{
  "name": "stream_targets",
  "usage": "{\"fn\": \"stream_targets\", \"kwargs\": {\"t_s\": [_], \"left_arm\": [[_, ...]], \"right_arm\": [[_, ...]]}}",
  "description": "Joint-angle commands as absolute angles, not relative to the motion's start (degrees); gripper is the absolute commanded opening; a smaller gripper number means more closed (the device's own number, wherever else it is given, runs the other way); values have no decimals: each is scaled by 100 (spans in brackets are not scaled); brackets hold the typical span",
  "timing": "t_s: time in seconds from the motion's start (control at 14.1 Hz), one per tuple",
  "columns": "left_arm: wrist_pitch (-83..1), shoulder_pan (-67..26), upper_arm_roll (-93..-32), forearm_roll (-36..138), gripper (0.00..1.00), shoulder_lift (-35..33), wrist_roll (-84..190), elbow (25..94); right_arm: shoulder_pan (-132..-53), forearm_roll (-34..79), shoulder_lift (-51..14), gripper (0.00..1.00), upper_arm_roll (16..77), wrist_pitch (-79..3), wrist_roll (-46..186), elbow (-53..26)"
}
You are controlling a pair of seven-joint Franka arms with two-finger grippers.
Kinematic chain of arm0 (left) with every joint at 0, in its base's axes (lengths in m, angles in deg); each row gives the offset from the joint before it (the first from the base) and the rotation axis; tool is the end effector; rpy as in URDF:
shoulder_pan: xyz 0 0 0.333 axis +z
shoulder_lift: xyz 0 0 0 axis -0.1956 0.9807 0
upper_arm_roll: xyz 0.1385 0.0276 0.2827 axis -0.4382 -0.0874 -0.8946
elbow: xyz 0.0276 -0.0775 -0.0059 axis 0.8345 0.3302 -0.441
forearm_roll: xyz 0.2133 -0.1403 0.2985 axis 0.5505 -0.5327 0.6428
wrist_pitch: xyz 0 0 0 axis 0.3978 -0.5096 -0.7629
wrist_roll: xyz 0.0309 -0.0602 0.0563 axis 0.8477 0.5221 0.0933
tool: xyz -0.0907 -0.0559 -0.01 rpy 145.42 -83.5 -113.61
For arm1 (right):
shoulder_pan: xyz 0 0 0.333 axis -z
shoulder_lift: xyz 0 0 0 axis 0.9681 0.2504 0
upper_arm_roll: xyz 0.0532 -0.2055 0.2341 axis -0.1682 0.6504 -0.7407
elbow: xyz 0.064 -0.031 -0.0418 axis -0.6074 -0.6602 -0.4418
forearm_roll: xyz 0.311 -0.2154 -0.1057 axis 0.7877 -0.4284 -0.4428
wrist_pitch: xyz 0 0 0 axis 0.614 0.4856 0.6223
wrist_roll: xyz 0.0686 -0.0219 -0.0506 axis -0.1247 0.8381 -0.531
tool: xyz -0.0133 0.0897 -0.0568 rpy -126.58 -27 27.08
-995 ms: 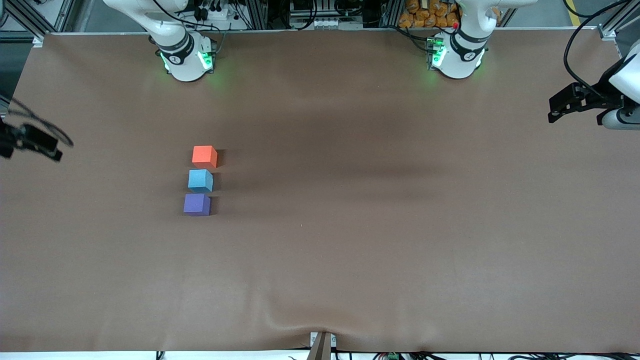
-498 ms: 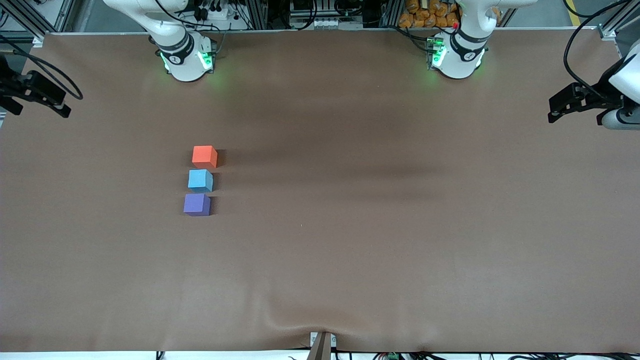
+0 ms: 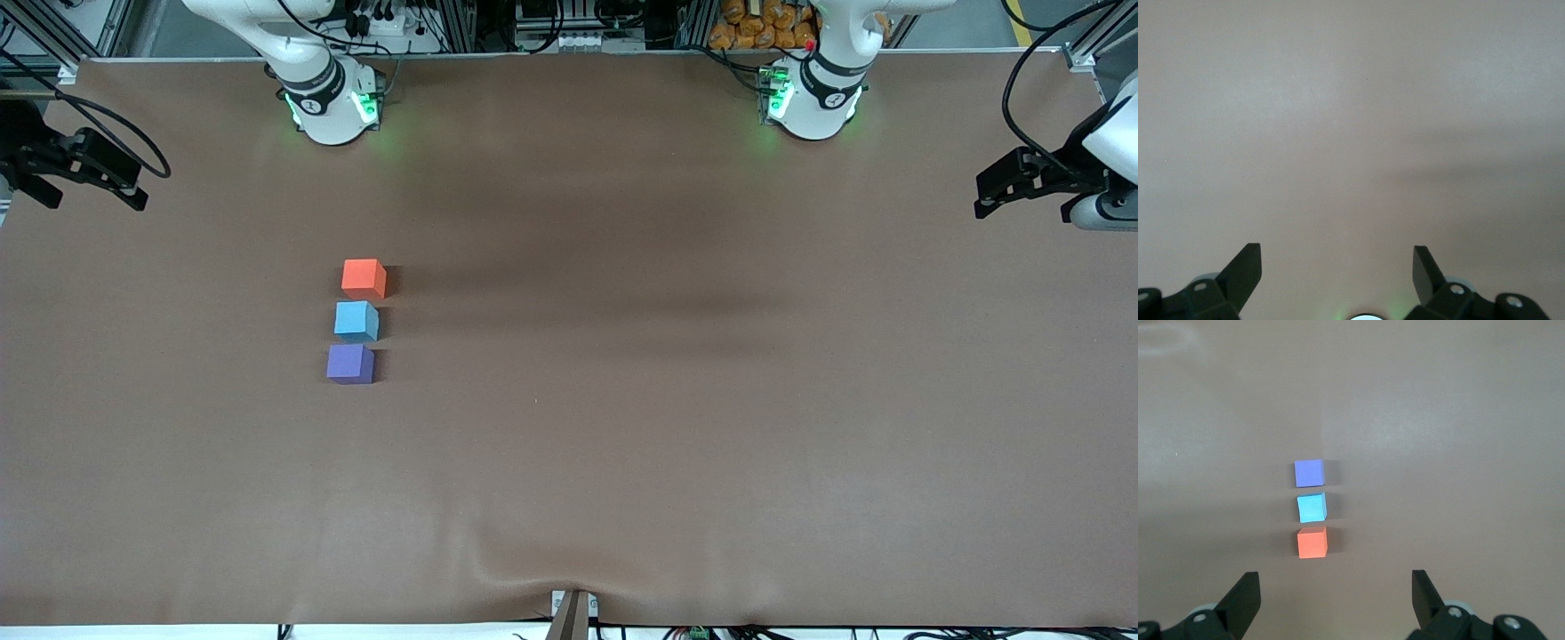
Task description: Place blue block between orange and purple blocks
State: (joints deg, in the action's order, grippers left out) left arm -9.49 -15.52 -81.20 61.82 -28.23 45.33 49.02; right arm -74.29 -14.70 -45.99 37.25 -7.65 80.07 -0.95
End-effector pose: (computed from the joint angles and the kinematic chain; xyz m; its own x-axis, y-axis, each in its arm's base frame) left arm 0.5358 -0.0317 0.6440 0.9962 -0.0807 -0.0336 -0.0818 -0.9962 -0.0313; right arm 0.5231 0.0252 0.6831 0.9983 -0.0401 0.0427 -0.0404 -0.9992 0.0054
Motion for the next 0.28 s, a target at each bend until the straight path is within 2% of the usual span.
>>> {"fn": "stream_targets", "kwargs": {"t_s": [0.0,0.21], "left_arm": [[-867,-1515,-8102,6069,100,-2839,4597,4857],[-876,-1506,-8102,6069,100,-2839,4597,4857]], "right_arm": [[-7427,-1514,-4678,100,3734,-809,8015,-195],[-7427,-1514,-4678,100,3734,-791,8006,-187]]}}
